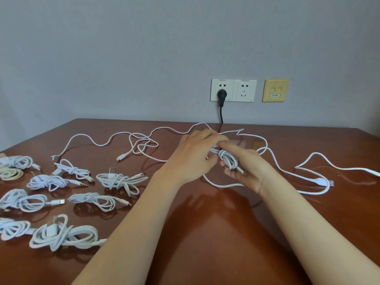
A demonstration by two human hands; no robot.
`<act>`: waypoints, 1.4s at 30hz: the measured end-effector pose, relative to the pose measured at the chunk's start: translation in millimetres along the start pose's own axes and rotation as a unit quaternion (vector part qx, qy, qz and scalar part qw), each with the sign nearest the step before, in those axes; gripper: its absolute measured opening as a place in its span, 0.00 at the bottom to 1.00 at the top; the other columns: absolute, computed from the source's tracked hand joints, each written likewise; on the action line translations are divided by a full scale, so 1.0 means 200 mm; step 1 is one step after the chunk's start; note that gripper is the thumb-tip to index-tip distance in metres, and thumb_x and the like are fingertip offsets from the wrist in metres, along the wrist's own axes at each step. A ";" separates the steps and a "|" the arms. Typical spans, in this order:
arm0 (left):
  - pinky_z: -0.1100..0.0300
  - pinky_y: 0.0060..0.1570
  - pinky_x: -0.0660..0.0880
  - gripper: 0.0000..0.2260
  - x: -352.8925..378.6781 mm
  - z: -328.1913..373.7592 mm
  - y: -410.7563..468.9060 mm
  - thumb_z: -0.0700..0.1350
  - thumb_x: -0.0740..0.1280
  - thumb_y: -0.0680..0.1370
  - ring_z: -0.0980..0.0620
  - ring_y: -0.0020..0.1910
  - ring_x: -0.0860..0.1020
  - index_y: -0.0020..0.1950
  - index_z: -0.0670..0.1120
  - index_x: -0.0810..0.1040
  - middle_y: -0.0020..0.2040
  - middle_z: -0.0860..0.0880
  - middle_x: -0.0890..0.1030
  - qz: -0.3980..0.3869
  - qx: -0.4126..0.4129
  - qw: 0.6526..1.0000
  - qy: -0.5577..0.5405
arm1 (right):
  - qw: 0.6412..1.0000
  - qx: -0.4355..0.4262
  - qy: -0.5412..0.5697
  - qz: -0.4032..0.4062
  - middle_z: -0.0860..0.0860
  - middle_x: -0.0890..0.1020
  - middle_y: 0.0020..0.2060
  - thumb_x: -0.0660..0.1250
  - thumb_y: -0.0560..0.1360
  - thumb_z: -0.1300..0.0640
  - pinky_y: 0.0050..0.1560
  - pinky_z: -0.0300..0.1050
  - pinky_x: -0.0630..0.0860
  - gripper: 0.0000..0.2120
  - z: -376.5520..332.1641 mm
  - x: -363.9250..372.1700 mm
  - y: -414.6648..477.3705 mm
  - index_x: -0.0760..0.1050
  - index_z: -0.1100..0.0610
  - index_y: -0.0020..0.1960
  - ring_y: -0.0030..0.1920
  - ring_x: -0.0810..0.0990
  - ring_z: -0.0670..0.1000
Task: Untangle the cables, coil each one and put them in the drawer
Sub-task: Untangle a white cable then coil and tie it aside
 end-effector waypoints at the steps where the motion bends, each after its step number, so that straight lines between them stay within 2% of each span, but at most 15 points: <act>1: 0.63 0.52 0.55 0.19 -0.01 -0.02 0.00 0.45 0.66 0.76 0.53 0.62 0.67 0.66 0.55 0.71 0.63 0.56 0.72 0.002 -0.009 1.000 0.009 | 1.000 0.003 0.009 -0.008 0.50 0.78 0.26 0.69 0.73 0.57 0.28 0.35 0.71 0.07 0.00 0.00 0.00 0.77 0.59 0.38 0.25 0.74 0.45; 6: 0.56 0.58 0.64 0.16 -0.06 -0.08 0.00 0.50 0.73 0.71 0.52 0.58 0.72 0.58 0.53 0.78 0.55 0.56 0.79 -0.008 -0.035 0.999 0.008 | 0.999 0.004 -0.012 -0.032 0.53 0.81 0.29 0.68 0.73 0.60 0.30 0.34 0.75 0.04 0.01 0.01 0.00 0.78 0.60 0.40 0.27 0.78 0.45; 9: 0.68 0.54 0.68 0.16 -0.07 -0.07 0.00 0.44 0.73 0.71 0.57 0.53 0.75 0.58 0.52 0.79 0.54 0.55 0.80 -0.003 -0.077 0.991 -0.106 | 0.999 0.004 0.019 -0.027 0.52 0.80 0.29 0.67 0.73 0.61 0.30 0.34 0.75 0.04 0.01 0.02 0.00 0.78 0.61 0.41 0.26 0.78 0.45; 11: 0.74 0.52 0.67 0.16 -0.08 -0.08 0.00 0.42 0.70 0.75 0.59 0.54 0.75 0.62 0.51 0.75 0.56 0.53 0.79 -0.013 -0.146 0.958 -0.249 | 0.998 0.007 0.058 -0.024 0.52 0.80 0.28 0.66 0.74 0.62 0.28 0.34 0.75 0.04 0.01 0.01 0.01 0.77 0.62 0.41 0.26 0.78 0.46; 13: 0.67 0.55 0.72 0.15 -0.07 -0.08 -0.01 0.43 0.64 0.79 0.55 0.56 0.76 0.66 0.49 0.72 0.60 0.47 0.77 -0.057 -0.213 0.902 -0.372 | 0.996 0.006 0.077 -0.032 0.53 0.80 0.28 0.65 0.74 0.63 0.28 0.34 0.76 0.04 0.01 0.01 0.01 0.77 0.62 0.42 0.25 0.78 0.46; 16: 0.67 0.46 0.79 0.09 -0.05 -0.05 -0.01 0.41 0.62 0.80 0.51 0.53 0.78 0.58 0.43 0.76 0.54 0.43 0.78 -0.050 -0.258 0.827 -0.498 | 0.996 -0.004 0.077 -0.047 0.53 0.81 0.29 0.64 0.75 0.64 0.28 0.33 0.76 0.04 0.02 0.01 0.01 0.77 0.63 0.43 0.26 0.79 0.46; 18: 0.64 0.46 0.80 0.06 -0.04 -0.04 -0.01 0.39 0.63 0.78 0.49 0.51 0.79 0.52 0.42 0.78 0.50 0.43 0.79 -0.013 -0.272 0.799 -0.536 | 0.995 -0.014 0.086 -0.042 0.52 0.81 0.28 0.64 0.76 0.63 0.28 0.33 0.76 0.05 0.02 0.02 0.01 0.76 0.63 0.43 0.25 0.79 0.45; 21: 0.65 0.42 0.80 0.04 -0.01 -0.03 0.00 0.39 0.66 0.77 0.52 0.44 0.80 0.49 0.41 0.79 0.44 0.45 0.81 0.035 -0.295 0.785 -0.544 | 0.995 -0.033 0.088 -0.027 0.52 0.81 0.26 0.64 0.76 0.62 0.28 0.33 0.76 0.06 0.03 0.02 0.01 0.77 0.63 0.42 0.25 0.78 0.45; 25: 0.65 0.38 0.80 0.03 0.01 -0.03 0.00 0.40 0.66 0.77 0.54 0.38 0.79 0.46 0.41 0.79 0.38 0.46 0.80 0.062 -0.302 0.790 -0.530 | 0.997 -0.061 0.036 -0.020 0.52 0.81 0.26 0.64 0.76 0.61 0.29 0.33 0.77 0.07 0.02 0.02 0.00 0.77 0.63 0.42 0.25 0.79 0.45; 28: 0.64 0.37 0.80 0.05 0.02 -0.04 0.01 0.43 0.68 0.76 0.56 0.30 0.79 0.43 0.42 0.79 0.34 0.47 0.78 0.061 -0.306 0.816 -0.486 | 0.996 -0.084 -0.011 -0.012 0.53 0.81 0.27 0.64 0.77 0.60 0.29 0.34 0.76 0.09 0.04 0.03 0.00 0.78 0.63 0.41 0.26 0.78 0.47; 30: 0.62 0.38 0.81 0.05 0.02 -0.04 0.01 0.45 0.69 0.75 0.56 0.26 0.78 0.42 0.44 0.80 0.34 0.47 0.78 0.045 -0.310 0.836 -0.450 | 0.984 -0.134 -0.113 0.019 0.53 0.80 0.28 0.64 0.77 0.58 0.33 0.35 0.75 0.11 0.05 0.03 0.01 0.80 0.59 0.38 0.28 0.76 0.46; 33: 0.63 0.36 0.80 0.06 -0.01 -0.04 0.01 0.44 0.70 0.74 0.55 0.25 0.78 0.45 0.42 0.81 0.35 0.47 0.80 0.029 -0.306 0.846 -0.435 | 0.943 -0.201 -0.252 0.083 0.48 0.78 0.26 0.66 0.75 0.57 0.31 0.31 0.67 0.13 0.04 0.02 0.00 0.79 0.54 0.32 0.28 0.71 0.43; 35: 0.64 0.35 0.80 0.07 -0.03 -0.04 0.01 0.44 0.71 0.74 0.56 0.24 0.78 0.46 0.40 0.82 0.33 0.48 0.80 0.021 -0.300 0.855 -0.424 | 0.926 -0.226 -0.287 0.097 0.52 0.76 0.26 0.67 0.75 0.57 0.28 0.31 0.64 0.12 0.03 0.02 0.00 0.79 0.58 0.34 0.29 0.68 0.45; 39: 0.58 0.43 0.80 0.07 -0.05 -0.04 0.01 0.45 0.73 0.72 0.52 0.27 0.80 0.46 0.42 0.83 0.34 0.48 0.81 -0.009 -0.290 0.878 -0.381 | 0.908 -0.248 -0.312 0.130 0.52 0.74 0.25 0.66 0.76 0.57 0.28 0.34 0.63 0.13 0.02 0.00 0.00 0.79 0.63 0.36 0.26 0.66 0.45; 42: 0.54 0.48 0.80 0.04 -0.05 -0.03 0.02 0.46 0.74 0.71 0.50 0.30 0.80 0.39 0.47 0.83 0.32 0.50 0.81 -0.034 -0.274 0.892 -0.358 | 0.903 -0.249 -0.316 0.150 0.48 0.75 0.24 0.66 0.76 0.57 0.28 0.32 0.64 0.13 0.02 -0.01 0.00 0.78 0.59 0.33 0.25 0.69 0.44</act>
Point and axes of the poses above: each hand's wrist, its own y-axis towards the middle knuckle, its own x-axis out of the palm, z = x × y, the point moved 1 cm from there along y, towards the middle knuckle
